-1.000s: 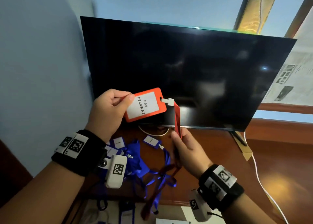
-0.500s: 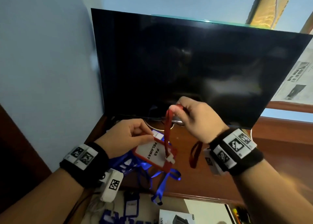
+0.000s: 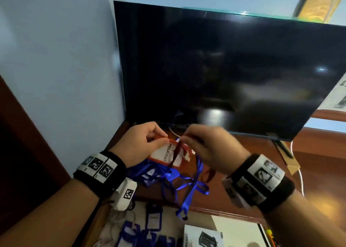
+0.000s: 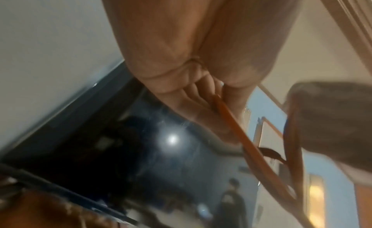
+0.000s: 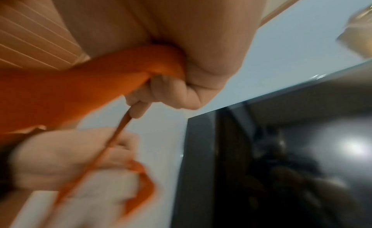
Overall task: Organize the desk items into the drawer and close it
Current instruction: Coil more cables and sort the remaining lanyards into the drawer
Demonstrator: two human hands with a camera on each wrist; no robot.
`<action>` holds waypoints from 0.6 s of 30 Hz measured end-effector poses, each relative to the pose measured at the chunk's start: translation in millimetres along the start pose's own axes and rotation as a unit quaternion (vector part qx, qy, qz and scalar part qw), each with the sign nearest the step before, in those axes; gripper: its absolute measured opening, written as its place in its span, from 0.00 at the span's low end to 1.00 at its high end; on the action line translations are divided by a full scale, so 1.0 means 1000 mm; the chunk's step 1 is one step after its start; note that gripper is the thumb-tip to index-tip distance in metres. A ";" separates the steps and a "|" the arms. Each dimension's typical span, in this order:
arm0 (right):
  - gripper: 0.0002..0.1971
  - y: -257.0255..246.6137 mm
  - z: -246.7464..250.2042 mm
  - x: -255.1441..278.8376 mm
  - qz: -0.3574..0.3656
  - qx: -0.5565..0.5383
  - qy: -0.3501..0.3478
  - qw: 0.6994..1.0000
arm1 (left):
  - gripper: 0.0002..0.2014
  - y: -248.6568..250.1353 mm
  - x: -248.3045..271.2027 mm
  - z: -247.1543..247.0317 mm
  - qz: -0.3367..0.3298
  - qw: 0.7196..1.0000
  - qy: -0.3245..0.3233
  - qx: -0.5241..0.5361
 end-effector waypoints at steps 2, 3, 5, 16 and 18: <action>0.08 0.027 0.008 -0.002 -0.032 -0.001 0.039 0.999 | 0.06 0.011 0.011 -0.002 0.003 0.996 -0.062 0.058; 0.08 0.039 0.004 0.001 -0.047 -0.014 0.039 0.998 | 0.07 0.017 0.015 0.001 0.002 0.991 -0.073 0.112; 0.10 0.053 -0.019 0.013 -0.061 -0.056 0.017 0.996 | 0.05 0.025 0.017 0.011 0.000 0.965 -0.057 0.255; 0.14 -0.010 -0.058 0.017 -0.037 -0.095 -0.081 0.991 | 0.05 -0.032 0.019 0.007 0.018 0.997 0.061 -0.034; 0.11 0.005 -0.040 0.008 -0.065 -0.108 -0.027 0.992 | 0.05 -0.026 0.028 0.000 0.024 1.000 0.011 -0.008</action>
Point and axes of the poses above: each hand's wrist, its own x-axis away from the middle knuckle, its own z-axis out of the back of the hand, y = z × x, the point moved 6 cm from there along -x, towards the middle knuckle
